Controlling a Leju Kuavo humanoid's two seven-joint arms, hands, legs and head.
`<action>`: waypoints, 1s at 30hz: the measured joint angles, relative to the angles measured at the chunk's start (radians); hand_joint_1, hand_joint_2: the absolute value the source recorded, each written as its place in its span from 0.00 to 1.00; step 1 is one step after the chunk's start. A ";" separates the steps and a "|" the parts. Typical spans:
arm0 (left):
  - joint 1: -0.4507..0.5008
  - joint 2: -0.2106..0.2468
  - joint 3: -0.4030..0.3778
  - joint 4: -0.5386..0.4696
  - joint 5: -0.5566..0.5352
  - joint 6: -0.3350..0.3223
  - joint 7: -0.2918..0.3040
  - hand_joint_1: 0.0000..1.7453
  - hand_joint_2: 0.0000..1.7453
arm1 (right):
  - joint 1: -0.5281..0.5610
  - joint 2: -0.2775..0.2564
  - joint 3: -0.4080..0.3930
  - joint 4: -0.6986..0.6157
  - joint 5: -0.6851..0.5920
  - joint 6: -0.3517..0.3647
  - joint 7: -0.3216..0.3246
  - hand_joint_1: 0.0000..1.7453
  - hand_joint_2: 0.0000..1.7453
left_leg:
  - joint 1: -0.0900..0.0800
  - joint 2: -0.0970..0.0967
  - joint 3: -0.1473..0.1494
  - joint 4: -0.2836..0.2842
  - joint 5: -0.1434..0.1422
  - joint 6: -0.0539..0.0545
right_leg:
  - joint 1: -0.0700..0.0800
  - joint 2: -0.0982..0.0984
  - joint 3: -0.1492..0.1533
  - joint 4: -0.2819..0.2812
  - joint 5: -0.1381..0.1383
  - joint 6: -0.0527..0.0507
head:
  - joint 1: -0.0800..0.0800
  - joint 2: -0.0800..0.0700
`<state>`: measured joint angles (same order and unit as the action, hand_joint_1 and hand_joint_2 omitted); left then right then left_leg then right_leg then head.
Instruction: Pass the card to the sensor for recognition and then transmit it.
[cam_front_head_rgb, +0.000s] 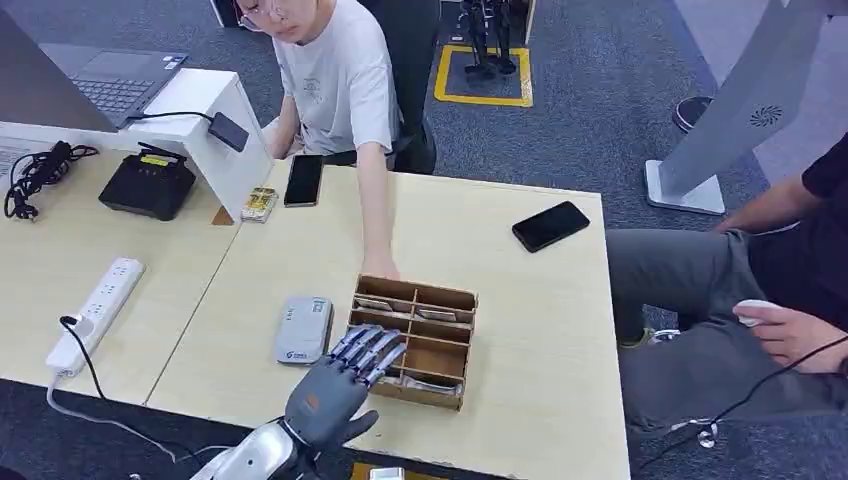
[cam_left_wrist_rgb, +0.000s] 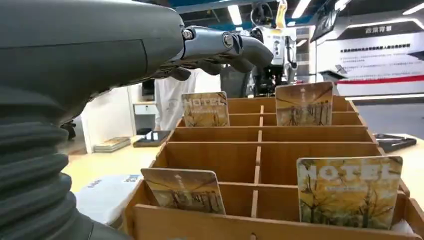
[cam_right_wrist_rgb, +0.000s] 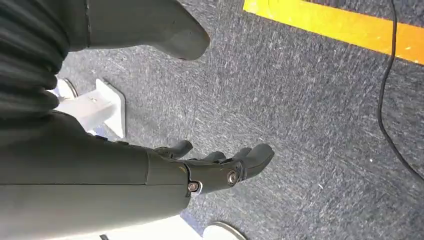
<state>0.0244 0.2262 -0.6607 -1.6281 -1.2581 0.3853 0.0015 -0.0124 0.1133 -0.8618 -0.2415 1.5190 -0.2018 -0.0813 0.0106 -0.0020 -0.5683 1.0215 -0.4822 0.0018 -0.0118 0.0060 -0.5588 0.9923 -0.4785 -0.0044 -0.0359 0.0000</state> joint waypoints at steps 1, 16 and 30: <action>-0.003 -0.005 0.000 0.006 -0.002 -0.003 0.006 0.00 1.00 | 0.000 0.000 0.000 0.000 0.001 0.000 0.000 0.00 1.00 | 0.000 0.000 0.000 0.000 0.000 0.000 | 0.000 0.000 0.000 0.000 0.000 0.000 | 0.000 0.000; -0.034 -0.056 0.011 0.114 -0.039 -0.006 0.056 0.00 1.00 | -0.004 0.000 0.000 0.000 0.021 -0.003 -0.002 0.00 1.00 | 0.000 0.000 0.000 0.000 0.000 0.000 | 0.000 0.000 0.000 0.000 0.000 0.000 | 0.000 0.000; -0.034 -0.070 0.060 0.135 -0.042 -0.003 0.056 0.00 1.00 | -0.005 0.000 0.000 0.000 0.025 -0.006 -0.003 0.00 1.00 | 0.000 0.000 0.000 0.000 0.000 0.000 | 0.000 0.000 0.000 0.000 0.000 0.000 | 0.000 0.000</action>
<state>-0.0096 0.1560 -0.6008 -1.4931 -1.3001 0.3819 0.0580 -0.0170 0.1133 -0.8618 -0.2411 1.5438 -0.2079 -0.0839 0.0106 -0.0020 -0.5685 1.0215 -0.4821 0.0018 -0.0118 0.0060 -0.5587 0.9924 -0.4785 -0.0043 -0.0355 0.0000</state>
